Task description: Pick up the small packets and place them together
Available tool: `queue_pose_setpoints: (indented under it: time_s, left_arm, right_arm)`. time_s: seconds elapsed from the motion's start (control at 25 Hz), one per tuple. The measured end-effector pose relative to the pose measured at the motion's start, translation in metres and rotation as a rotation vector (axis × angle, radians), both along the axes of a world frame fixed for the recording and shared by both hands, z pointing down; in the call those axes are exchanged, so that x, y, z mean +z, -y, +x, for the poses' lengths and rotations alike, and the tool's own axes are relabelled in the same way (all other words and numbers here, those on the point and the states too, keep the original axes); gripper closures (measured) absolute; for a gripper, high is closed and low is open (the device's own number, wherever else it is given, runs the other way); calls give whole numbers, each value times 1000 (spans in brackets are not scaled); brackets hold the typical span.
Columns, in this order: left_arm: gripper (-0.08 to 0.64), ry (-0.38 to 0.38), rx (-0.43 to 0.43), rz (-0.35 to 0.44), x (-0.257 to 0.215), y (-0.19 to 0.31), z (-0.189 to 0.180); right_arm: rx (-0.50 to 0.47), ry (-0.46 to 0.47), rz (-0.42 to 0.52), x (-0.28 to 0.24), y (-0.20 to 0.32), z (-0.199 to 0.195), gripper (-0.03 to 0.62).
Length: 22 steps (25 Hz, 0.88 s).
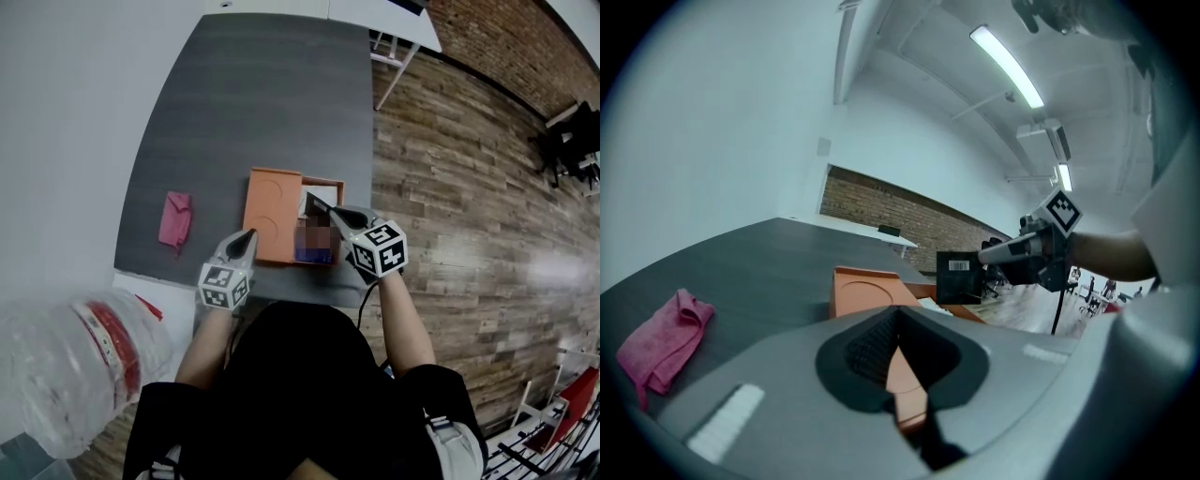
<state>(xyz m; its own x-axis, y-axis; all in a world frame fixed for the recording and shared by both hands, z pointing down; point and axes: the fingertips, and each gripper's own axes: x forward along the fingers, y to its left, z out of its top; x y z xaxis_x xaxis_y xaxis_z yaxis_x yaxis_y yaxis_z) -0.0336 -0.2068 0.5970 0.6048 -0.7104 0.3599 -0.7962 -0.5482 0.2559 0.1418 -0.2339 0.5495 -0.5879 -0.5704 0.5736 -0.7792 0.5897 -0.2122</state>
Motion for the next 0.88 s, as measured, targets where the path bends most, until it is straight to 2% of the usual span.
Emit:
queue_pose_setpoints:
  time_s: [0.2, 0.4, 0.56, 0.88]
  left_arm:
    - [560, -13, -7, 21, -4, 2, 4]
    - [560, -26, -11, 25, -3, 3, 5]
    - [560, -18, -6, -5, -2, 5, 7]
    - [560, -39, -15, 9, -4, 2, 6]
  right_arm:
    - [38, 131, 33, -24, 21, -13, 589]
    - [23, 174, 35, -29, 35, -35, 589]
    - [-5, 211, 8, -25, 43, -55, 589]
    - [-36, 299, -93, -5, 59, -86, 589]
